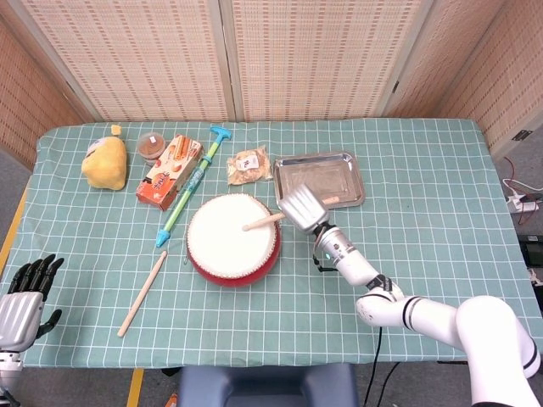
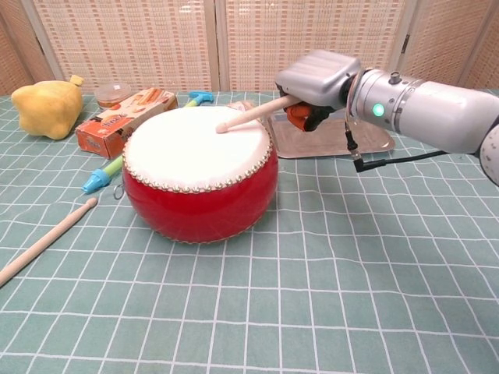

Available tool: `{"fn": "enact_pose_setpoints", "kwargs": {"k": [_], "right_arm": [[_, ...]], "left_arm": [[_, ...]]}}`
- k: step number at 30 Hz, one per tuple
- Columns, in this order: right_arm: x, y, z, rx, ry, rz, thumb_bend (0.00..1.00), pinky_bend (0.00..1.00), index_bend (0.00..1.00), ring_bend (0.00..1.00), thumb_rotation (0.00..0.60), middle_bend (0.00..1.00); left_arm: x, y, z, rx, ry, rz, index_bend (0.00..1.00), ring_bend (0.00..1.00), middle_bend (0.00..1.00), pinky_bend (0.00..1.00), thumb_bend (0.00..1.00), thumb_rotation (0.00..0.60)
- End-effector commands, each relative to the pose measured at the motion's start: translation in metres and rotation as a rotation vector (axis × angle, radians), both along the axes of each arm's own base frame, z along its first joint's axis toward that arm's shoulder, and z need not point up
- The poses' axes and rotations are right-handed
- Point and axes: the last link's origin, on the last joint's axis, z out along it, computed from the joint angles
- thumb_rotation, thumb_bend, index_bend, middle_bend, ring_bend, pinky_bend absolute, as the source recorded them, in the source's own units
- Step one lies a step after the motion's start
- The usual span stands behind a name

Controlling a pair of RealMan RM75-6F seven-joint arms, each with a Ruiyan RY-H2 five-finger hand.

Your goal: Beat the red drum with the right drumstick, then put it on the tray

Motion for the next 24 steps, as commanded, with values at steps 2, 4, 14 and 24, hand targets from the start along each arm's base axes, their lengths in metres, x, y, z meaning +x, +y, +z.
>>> {"fn": "enact_pose_setpoints", "kwargs": {"k": [2, 4, 14, 24], "right_arm": [[0.021, -0.001, 0.016, -0.029, -0.225, -0.006, 0.61, 1.00, 1.00, 1.00, 0.600, 0.97], [0.029, -0.002, 0.027, -0.039, -0.350, -0.013, 0.61, 1.00, 1.00, 1.00, 0.600, 0.97], [0.014, 0.002, 0.015, 0.021, -0.217, -0.028, 0.61, 1.00, 1.00, 1.00, 0.600, 0.97], [0.007, 0.003, 0.000, 0.005, -0.082, -0.003, 0.61, 1.00, 1.00, 1.00, 0.600, 0.97]], "left_arm": [[-0.001, 0.000, 0.000, 0.001, 0.000, 0.001, 0.00, 0.00, 0.00, 0.00, 0.25, 0.600], [0.000, 0.000, 0.001, 0.003, -0.002, -0.002, 0.00, 0.00, 0.00, 0.00, 0.25, 0.600], [0.001, 0.001, 0.001, 0.006, -0.005, -0.012, 0.00, 0.00, 0.00, 0.00, 0.26, 0.600], [0.001, 0.000, 0.000, 0.006, -0.007, -0.009, 0.00, 0.00, 0.00, 0.00, 0.25, 0.600]]}}
